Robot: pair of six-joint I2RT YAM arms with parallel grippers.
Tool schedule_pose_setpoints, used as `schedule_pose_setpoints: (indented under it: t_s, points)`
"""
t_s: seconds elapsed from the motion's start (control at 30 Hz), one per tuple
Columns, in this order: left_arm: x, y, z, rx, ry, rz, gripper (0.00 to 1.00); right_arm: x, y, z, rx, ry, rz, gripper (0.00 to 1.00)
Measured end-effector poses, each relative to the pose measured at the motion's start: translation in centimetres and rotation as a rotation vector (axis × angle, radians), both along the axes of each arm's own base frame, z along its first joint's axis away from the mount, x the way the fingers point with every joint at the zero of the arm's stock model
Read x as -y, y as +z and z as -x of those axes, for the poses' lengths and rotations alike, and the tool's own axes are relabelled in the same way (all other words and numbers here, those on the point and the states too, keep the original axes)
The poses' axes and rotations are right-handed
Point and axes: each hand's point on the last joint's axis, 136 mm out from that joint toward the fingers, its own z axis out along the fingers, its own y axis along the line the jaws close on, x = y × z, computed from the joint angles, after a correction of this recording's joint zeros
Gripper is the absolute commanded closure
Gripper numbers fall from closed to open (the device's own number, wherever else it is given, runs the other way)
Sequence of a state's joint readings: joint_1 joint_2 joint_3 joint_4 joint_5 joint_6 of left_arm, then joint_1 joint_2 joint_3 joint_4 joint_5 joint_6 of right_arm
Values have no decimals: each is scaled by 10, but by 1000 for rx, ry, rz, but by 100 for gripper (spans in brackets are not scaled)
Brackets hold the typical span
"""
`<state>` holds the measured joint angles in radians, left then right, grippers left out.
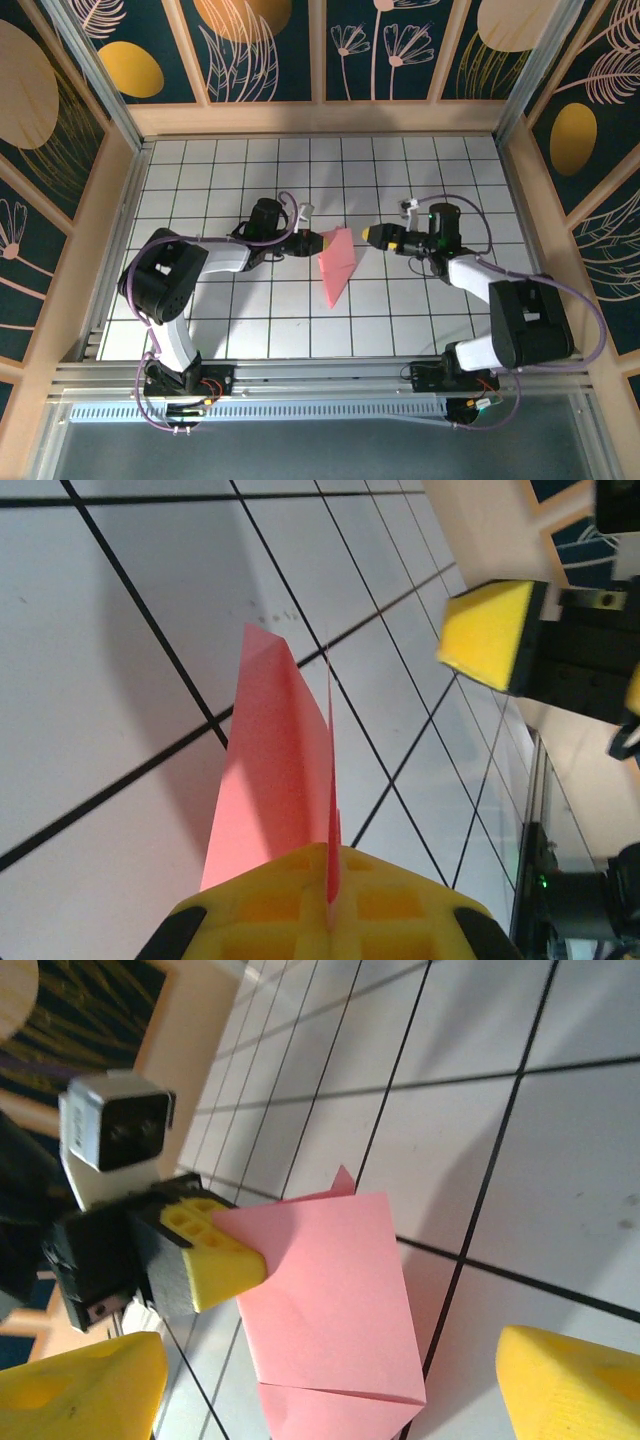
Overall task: Fold a paper plane with a square sheet of paper (fold left side to right side)
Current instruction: Place the paper at the center of the table.
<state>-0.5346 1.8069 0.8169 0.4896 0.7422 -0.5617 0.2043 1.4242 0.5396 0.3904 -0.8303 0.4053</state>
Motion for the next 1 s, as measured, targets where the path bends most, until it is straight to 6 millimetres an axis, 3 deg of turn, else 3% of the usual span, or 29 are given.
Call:
schedule_pose_setpoints:
  t_s: [0.17,0.3,0.6,1.0]
  points:
    - [1,3,6,25,-35,27,100,-18,-37,9,-57,88,23,20]
    - [2,9,6,45,-49,48,100,-29,-53,16,-77,146,24,22]
    - [3,12,7,58,-64,64,100,-54,-40,13,-5,241,-11,32]
    - [1,6,6,65,-56,37,100,-56,-31,6,40,264,29,66]
